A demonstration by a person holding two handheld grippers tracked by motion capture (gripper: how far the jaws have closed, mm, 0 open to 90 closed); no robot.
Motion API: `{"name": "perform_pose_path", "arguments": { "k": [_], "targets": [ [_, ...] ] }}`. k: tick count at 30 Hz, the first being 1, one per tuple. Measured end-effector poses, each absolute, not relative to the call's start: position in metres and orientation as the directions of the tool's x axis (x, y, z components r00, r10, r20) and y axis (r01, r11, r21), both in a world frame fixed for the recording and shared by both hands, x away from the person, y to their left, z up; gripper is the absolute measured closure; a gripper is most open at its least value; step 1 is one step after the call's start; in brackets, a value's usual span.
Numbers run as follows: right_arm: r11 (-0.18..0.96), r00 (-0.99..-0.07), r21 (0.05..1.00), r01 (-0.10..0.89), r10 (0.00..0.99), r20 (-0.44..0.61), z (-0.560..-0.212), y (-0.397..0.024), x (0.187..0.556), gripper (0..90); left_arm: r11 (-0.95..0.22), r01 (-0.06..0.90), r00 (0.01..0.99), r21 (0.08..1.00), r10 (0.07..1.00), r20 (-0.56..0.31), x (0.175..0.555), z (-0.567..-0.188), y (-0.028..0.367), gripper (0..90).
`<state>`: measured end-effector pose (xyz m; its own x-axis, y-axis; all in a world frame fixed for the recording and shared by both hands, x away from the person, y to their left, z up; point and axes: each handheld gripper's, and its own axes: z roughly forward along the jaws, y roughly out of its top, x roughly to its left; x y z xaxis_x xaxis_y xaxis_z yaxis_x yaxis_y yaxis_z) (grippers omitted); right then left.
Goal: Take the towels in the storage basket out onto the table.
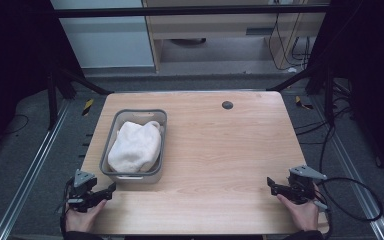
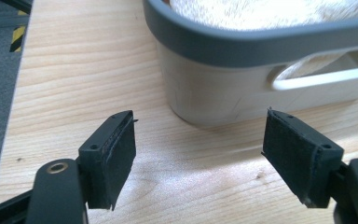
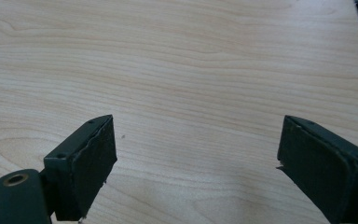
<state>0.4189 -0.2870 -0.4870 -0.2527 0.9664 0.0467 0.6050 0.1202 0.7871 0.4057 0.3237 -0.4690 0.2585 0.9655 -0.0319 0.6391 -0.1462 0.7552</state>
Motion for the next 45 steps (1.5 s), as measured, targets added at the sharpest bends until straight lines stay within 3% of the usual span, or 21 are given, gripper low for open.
{"name": "perform_pose_path", "arguments": {
  "k": [11, 17, 45],
  "targets": [
    [0.100, -0.284, 0.792, 0.602, 0.954, 0.095, -0.486, -0.286, 0.415, 11.5, -0.090, 0.586, 0.262, 0.805, 0.962, -0.083, 0.397, -0.448, 0.326, 26.2],
    [0.131, -0.284, 0.791, 0.598, 0.957, 0.057, -0.486, -0.284, 0.415, 11.5, -0.082, 0.572, 0.277, 0.816, 0.956, -0.098, 0.396, -0.433, 0.324, 28.1],
    [0.136, -0.295, 0.788, 0.600, 0.954, 0.059, -0.486, -0.283, 0.415, 9.0, -0.185, 0.559, 0.403, 0.808, 0.913, -0.070, 0.418, -0.378, 0.298, 22.9]
  ]
}}
